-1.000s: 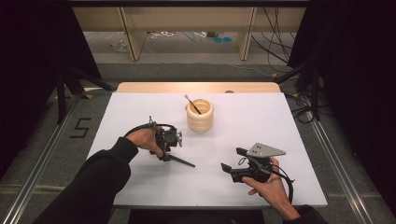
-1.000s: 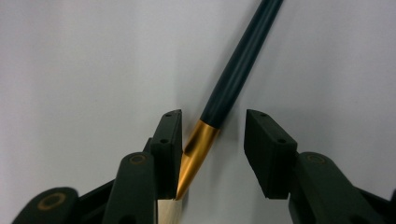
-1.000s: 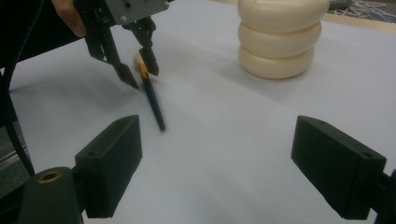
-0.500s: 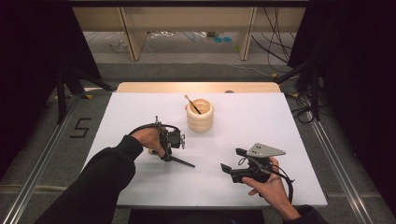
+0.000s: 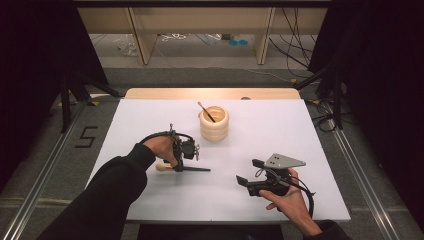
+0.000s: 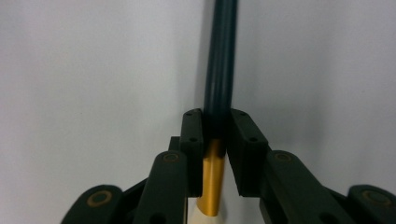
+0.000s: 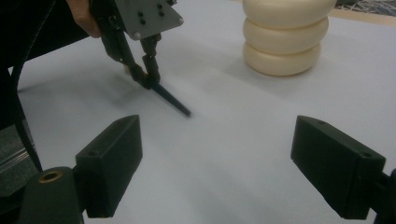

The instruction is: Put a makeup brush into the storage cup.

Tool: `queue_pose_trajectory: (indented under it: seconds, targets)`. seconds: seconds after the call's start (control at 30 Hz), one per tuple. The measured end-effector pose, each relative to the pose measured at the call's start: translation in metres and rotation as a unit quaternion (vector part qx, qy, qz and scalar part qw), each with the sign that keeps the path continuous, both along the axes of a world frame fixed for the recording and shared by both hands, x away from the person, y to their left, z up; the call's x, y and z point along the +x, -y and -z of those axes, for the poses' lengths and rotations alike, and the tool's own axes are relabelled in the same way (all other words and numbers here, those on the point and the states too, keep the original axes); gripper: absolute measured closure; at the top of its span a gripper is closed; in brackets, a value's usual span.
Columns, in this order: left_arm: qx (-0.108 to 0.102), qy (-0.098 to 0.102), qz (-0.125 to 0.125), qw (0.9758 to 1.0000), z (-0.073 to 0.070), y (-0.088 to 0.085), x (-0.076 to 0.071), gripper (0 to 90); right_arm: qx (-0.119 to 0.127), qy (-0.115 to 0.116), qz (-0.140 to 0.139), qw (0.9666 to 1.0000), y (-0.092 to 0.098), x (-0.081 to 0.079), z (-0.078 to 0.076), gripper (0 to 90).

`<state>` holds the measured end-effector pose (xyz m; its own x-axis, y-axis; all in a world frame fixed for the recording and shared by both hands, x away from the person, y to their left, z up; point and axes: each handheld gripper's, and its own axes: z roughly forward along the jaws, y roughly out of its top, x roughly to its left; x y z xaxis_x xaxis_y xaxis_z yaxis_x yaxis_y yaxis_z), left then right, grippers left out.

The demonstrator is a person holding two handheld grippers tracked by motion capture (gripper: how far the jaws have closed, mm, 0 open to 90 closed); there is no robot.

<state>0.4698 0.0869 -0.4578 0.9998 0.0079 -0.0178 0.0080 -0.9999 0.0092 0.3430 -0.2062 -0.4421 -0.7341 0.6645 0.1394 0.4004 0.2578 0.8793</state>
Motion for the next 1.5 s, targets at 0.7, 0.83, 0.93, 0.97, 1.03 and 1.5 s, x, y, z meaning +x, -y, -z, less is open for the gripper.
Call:
queue_pose_trajectory:
  seconds: [0.7, 0.83, 0.93, 0.97, 1.03, 1.5]
  targets:
    - [-0.012, -0.016, -0.031, 0.9993, -0.004, -0.002, 0.0, 78.3, -0.002, 0.002, -0.002, 1.0, -0.001, 0.0, 0.001, 17.2]
    - [-0.019, -0.017, -0.038, 0.999, -0.007, -0.003, -0.001, 78.2, -0.002, 0.001, -0.003, 1.0, -0.001, 0.0, 0.001, 17.2]
    - [-0.024, -0.018, -0.04, 0.9988, -0.009, -0.003, -0.001, 78.2, -0.009, -0.006, -0.002, 0.9999, 0.0, -0.001, -0.001, 17.2]
    - [-0.027, -0.018, -0.044, 0.9985, -0.01, -0.003, -0.002, 78.2, -0.009, -0.005, -0.002, 0.9999, 0.0, -0.001, -0.001, 17.2]
    - [-0.033, -0.022, -0.049, 0.998, -0.013, -0.004, -0.002, 78.2, -0.01, -0.005, -0.002, 0.9999, 0.0, -0.001, -0.001, 17.2]
    - [-0.073, -0.051, -0.082, 0.9927, -0.028, -0.006, -0.014, 78.2, -0.036, 0.035, -0.03, 0.9983, -0.01, -0.005, -0.005, 16.4]
